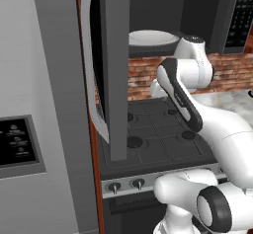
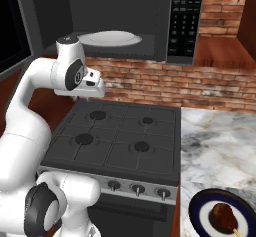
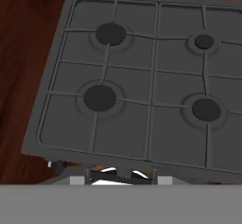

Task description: Pick the steak from the counter and place it in the microwave.

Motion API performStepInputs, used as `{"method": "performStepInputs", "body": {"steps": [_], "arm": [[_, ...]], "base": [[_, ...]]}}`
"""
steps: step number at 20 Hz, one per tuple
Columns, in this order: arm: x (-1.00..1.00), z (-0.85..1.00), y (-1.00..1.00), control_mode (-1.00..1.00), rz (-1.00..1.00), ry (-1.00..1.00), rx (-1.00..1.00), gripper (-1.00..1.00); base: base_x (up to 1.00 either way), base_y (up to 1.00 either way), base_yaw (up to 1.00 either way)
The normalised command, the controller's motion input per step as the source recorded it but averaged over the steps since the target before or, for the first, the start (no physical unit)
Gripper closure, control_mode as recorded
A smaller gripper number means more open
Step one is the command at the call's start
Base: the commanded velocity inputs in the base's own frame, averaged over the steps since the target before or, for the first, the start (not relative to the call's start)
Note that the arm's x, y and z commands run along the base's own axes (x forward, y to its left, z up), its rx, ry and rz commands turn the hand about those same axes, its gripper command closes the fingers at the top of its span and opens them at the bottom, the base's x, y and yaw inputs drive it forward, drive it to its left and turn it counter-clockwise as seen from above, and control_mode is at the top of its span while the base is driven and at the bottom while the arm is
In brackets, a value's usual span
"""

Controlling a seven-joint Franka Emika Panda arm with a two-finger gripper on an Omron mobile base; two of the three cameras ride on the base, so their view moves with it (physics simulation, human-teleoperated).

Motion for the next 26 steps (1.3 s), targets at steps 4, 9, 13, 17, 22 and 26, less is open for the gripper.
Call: {"method": "performStepInputs", "body": {"steps": [4, 9, 13, 17, 22, 26], "arm": [[-0.29, -0.16, -0.18, -1.00, 0.00, 0.00, 0.00, -1.00], [-0.53, -0.46, -0.60, -1.00, -0.01, 0.00, -0.03, -1.00], [-0.51, -0.32, -0.86, -1.00, -0.11, 0.00, 0.00, -1.00], [-0.40, -0.24, -0.96, -1.00, -0.14, 0.00, 0.00, -1.00], [-0.44, -0.22, -0.99, -1.00, -0.14, 0.00, 0.00, -1.00], [-0.35, -0.18, -0.93, -1.00, -0.12, 0.00, 0.00, -1.00]], "base": [[0.00, 0.00, 0.00], [0.00, 0.00, 0.00], [0.00, 0.00, 0.00], [0.00, 0.00, 0.00], [0.00, 0.00, 0.00], [0.00, 0.00, 0.00]]}}
